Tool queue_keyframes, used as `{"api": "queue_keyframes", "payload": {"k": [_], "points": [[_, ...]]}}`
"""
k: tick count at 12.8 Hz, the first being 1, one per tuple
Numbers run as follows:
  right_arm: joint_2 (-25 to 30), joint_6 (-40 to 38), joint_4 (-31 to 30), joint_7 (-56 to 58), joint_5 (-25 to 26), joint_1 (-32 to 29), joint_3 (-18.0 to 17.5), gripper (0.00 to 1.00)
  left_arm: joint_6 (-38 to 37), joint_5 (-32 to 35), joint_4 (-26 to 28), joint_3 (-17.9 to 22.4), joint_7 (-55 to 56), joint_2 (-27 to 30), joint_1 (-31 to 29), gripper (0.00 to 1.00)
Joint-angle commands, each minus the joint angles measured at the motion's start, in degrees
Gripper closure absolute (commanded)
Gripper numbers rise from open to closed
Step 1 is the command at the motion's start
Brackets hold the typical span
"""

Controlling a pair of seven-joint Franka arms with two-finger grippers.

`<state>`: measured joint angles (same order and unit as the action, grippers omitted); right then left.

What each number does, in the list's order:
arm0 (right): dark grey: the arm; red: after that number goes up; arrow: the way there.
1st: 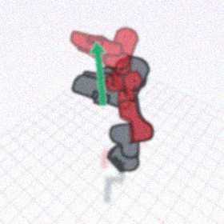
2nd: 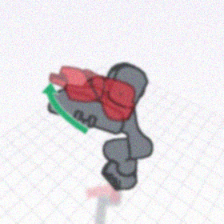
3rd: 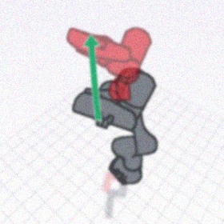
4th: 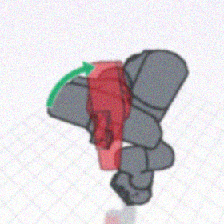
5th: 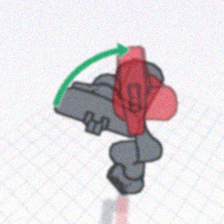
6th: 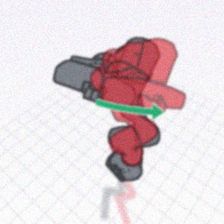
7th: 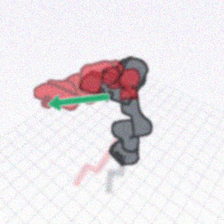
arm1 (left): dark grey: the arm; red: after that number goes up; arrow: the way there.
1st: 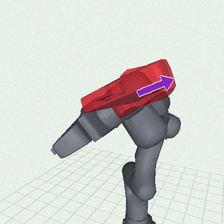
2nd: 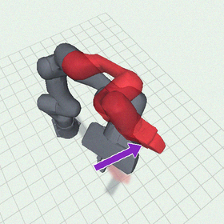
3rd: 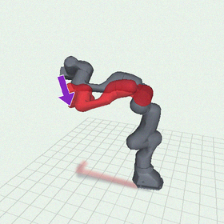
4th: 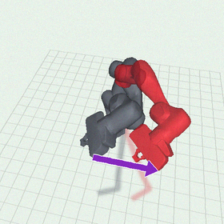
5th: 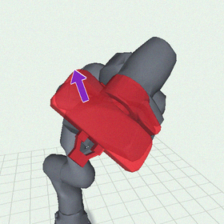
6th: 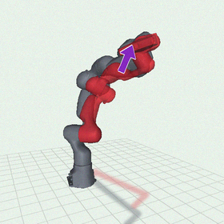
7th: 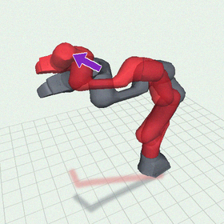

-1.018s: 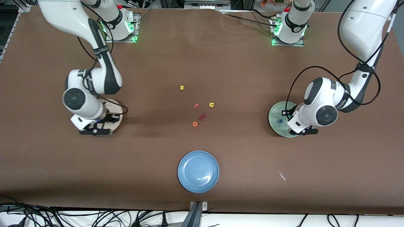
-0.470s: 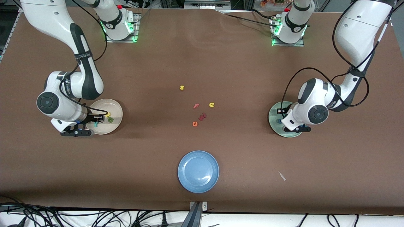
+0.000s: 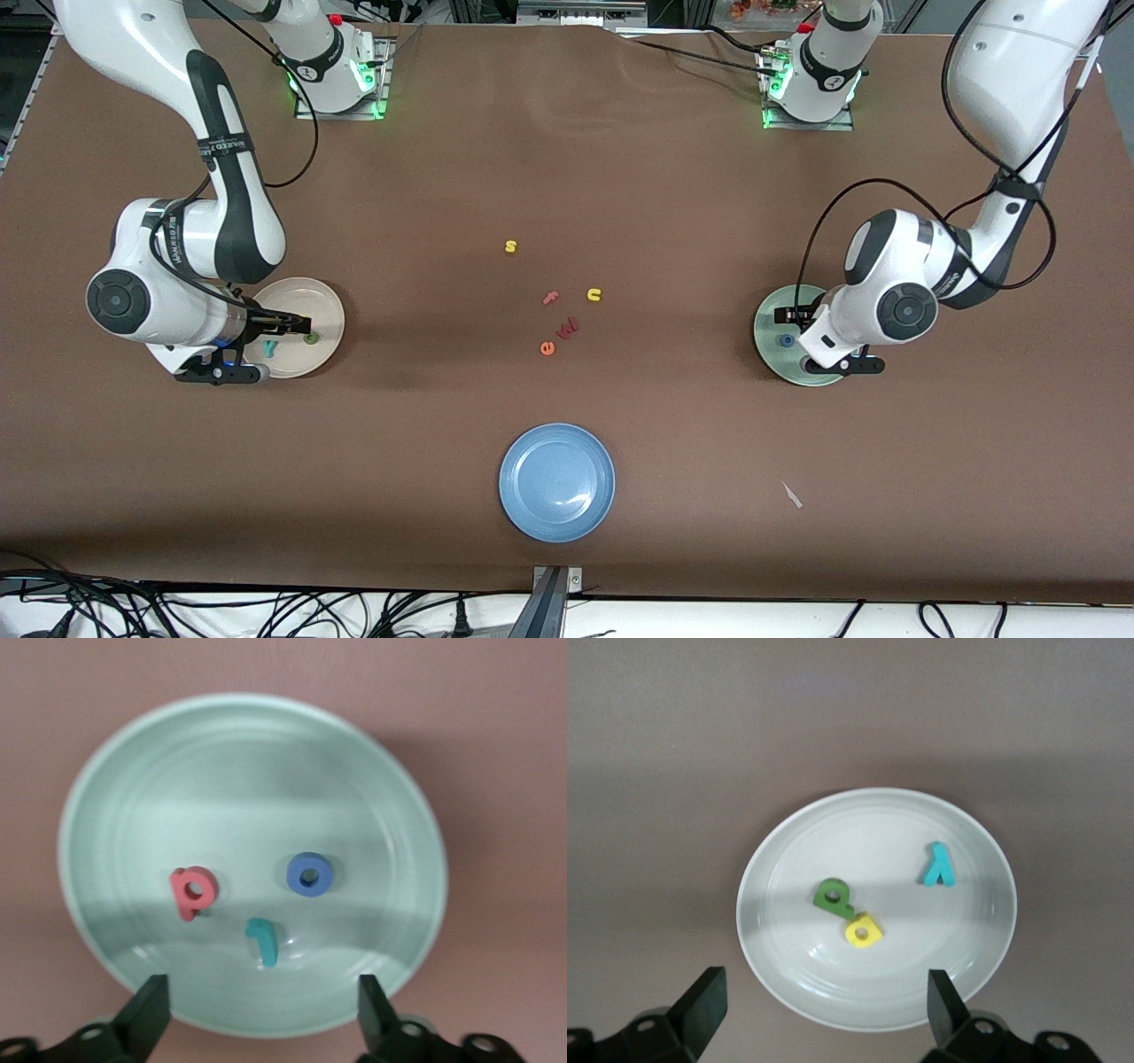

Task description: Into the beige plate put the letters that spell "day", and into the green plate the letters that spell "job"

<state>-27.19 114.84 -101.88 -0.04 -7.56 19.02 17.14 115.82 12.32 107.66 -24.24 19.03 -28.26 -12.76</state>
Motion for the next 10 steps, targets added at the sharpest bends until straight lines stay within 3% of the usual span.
{"api": "queue_keyframes", "payload": {"k": [1, 5, 8, 10], "points": [[2.83, -5.05, 0.19, -0.31, -0.97, -0.22, 0.00, 0.00, -8.03, 0.77, -3.74, -2.29, -0.58, 4.44, -0.42, 0.00], [8.79, -8.05, -0.94, -2.76, 1.74, -0.03, -1.48, 0.00, -19.83, 0.69, -16.66, -5.63, -0.84, 5.05, -0.42, 0.00], [19.33, -10.94, -5.25, -2.86, 8.51, -7.48, -11.21, 0.00, -20.81, 0.42, -22.48, -6.34, -4.44, 6.11, -0.42, 0.00], [24.96, -13.75, -5.61, -1.72, 9.31, -9.27, -13.27, 0.00, -21.16, 0.51, -24.24, -6.34, -4.88, 7.77, -0.51, 0.00]]}}
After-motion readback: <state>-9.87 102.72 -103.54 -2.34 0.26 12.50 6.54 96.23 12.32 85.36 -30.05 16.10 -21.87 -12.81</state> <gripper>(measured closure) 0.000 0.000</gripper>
